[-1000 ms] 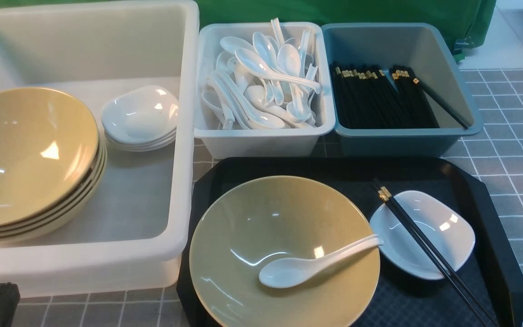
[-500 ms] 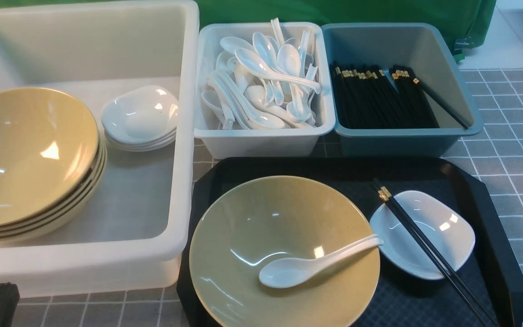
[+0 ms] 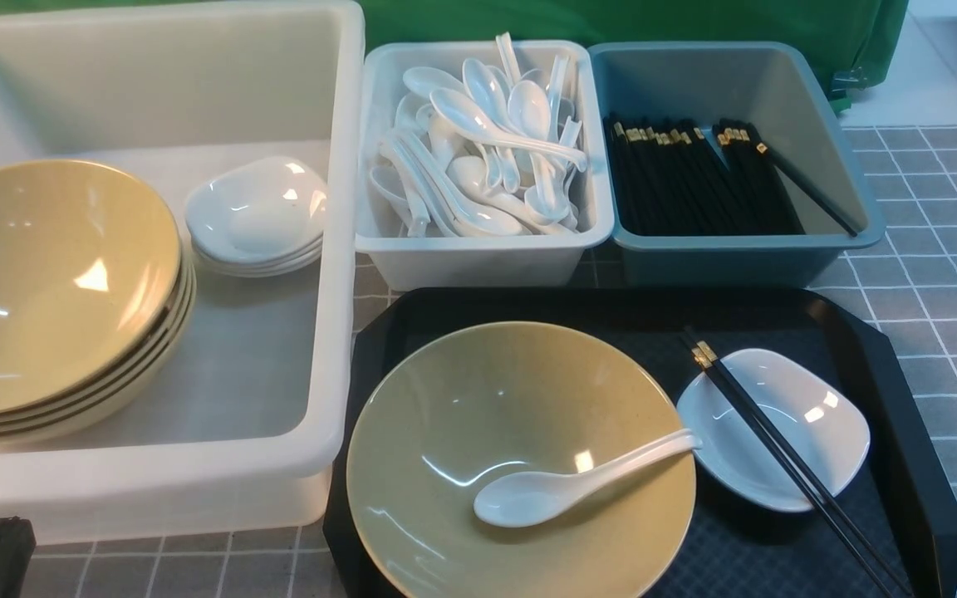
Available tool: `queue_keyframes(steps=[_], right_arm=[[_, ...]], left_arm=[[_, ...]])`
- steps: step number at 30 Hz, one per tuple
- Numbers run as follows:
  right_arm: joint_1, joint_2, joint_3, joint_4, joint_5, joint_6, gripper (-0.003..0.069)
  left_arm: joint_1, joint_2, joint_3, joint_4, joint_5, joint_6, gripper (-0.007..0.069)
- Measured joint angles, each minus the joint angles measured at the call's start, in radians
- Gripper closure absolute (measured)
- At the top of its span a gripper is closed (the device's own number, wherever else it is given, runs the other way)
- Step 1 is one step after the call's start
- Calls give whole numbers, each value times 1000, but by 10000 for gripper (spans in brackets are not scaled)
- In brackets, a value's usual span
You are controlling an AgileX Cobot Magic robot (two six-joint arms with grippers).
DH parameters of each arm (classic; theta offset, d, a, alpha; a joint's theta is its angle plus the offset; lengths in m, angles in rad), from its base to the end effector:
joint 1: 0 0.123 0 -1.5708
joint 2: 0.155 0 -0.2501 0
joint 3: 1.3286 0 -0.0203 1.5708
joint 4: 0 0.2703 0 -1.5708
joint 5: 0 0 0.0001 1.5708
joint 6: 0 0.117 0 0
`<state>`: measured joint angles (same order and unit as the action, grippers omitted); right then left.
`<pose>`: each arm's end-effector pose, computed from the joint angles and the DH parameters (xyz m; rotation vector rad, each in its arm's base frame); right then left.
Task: On grey table put chopsticks spoon bowls plates into blue grey white boxes.
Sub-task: 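Move the grippers toward the tableware on the black tray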
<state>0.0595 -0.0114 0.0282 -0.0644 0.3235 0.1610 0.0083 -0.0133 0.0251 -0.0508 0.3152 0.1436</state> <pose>0.1338 0.0056 0.1687 0.0513 1.8235 0.0939 0.1340 -0.0007 0.1711 0.0899 1.8084 0.0594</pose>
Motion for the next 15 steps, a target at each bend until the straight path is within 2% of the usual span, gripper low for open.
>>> queue_keyframes(steps=[7,10,12,13,15], right_arm=[[0,0,0,0,0,0,421],[0,0,0,0,0,0,421],[0,0,0,0,0,0,421],[0,0,0,0,0,0,421],[0,0,0,1,0,14,421]], left_arm=[[0,0,0,26,0,0,636],[0,0,0,-13,-3,-13,636],[0,0,0,-170,-24,-80,636],[0,0,0,-188,-27,-88,636],[0,0,0,-356,-64,-186,636]])
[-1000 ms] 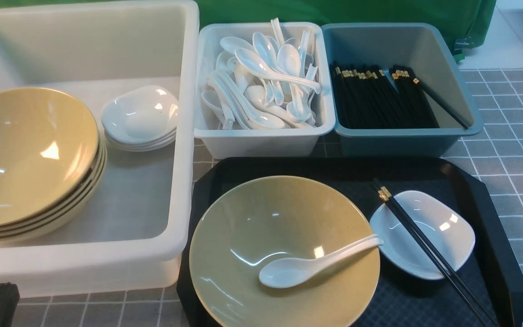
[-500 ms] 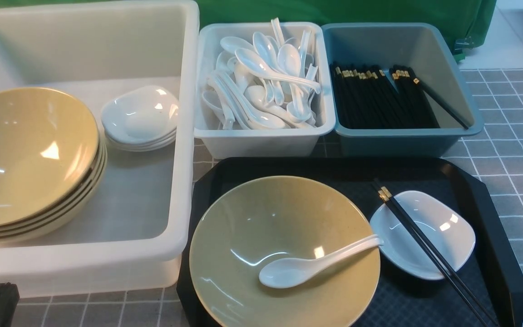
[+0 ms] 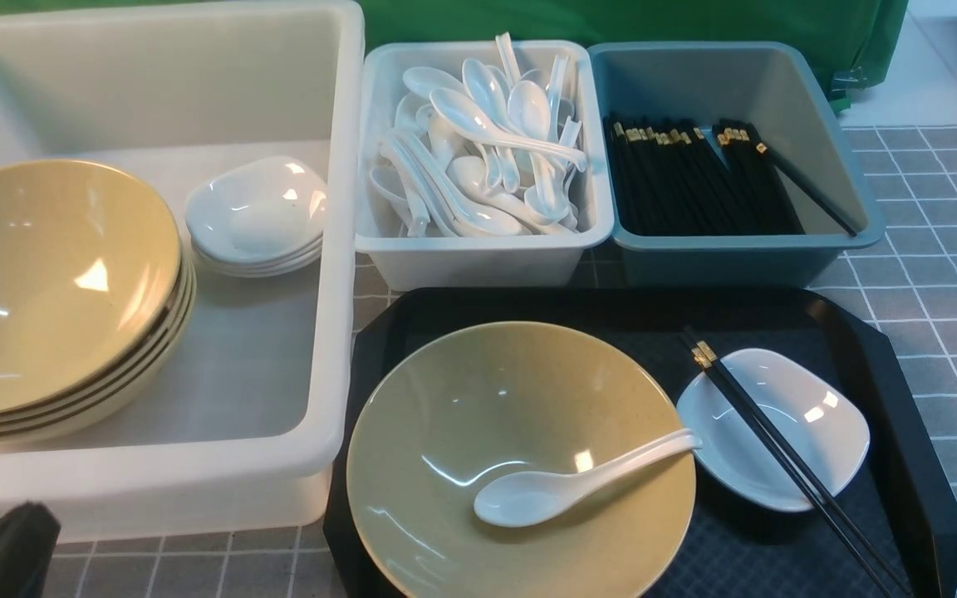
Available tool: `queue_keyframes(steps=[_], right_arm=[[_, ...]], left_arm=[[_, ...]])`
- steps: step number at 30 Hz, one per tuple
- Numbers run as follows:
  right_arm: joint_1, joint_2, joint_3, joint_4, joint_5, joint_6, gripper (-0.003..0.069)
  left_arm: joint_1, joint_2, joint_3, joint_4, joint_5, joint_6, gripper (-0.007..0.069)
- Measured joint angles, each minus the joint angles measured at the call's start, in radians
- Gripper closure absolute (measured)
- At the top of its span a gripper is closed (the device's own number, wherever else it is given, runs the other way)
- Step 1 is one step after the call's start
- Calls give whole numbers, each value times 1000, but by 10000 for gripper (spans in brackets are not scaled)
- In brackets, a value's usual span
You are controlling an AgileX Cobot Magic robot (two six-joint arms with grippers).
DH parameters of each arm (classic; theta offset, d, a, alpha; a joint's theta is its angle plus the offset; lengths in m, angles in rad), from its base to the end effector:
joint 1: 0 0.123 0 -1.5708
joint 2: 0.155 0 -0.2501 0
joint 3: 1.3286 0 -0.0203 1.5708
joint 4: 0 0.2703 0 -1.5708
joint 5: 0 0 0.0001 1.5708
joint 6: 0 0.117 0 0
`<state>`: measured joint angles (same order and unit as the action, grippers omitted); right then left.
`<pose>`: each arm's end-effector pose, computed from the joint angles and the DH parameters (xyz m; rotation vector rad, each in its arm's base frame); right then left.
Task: On grey table put chopsticks spoon bowls plates into blue grey white boxes.
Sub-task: 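Move the grippers toward the tableware on the black tray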
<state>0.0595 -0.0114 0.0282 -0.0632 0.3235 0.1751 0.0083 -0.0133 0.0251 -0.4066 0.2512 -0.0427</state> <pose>0.1338 0.0056 0.1687 0.0650 1.8233 0.1050 0.1355 -0.0104 0.1807 -0.3137 1.7143 -0.4011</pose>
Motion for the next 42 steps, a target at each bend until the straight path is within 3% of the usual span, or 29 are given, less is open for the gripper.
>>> queue_keyframes(steps=[2,6,9,13,19,25,26,29,30,33,35,39,42], right_arm=[[0,0,0,51,-5,134,421],[0,0,0,228,-8,549,421],[0,0,0,261,-14,724,421],[0,0,0,269,-19,773,421],[0,0,0,249,-11,674,421],[36,18,-150,251,81,354,447],[48,74,-242,249,122,237,487],[61,201,-370,246,194,76,560],[64,330,-494,245,270,-71,606],[67,493,-648,242,411,-235,626],[72,650,-791,240,542,-377,626],[116,838,-931,221,654,-459,626],[155,912,-971,192,719,-468,626]], left_arm=[[0,0,0,-312,-47,-157,636],[0,0,0,-627,-84,-264,636],[0,0,0,-690,-101,-273,636],[0,0,0,-716,-108,-276,636],[0,0,-38,-710,-56,-122,636],[0,43,-258,-586,53,140,636],[0,114,-336,-510,98,182,636],[0,248,-455,-390,189,213,636],[0,370,-553,-263,284,222,636],[0,501,-699,-106,418,227,636],[0,660,-876,56,626,233,636],[0,816,-1041,202,844,261,636],[-3,887,-1098,216,897,268,636]])
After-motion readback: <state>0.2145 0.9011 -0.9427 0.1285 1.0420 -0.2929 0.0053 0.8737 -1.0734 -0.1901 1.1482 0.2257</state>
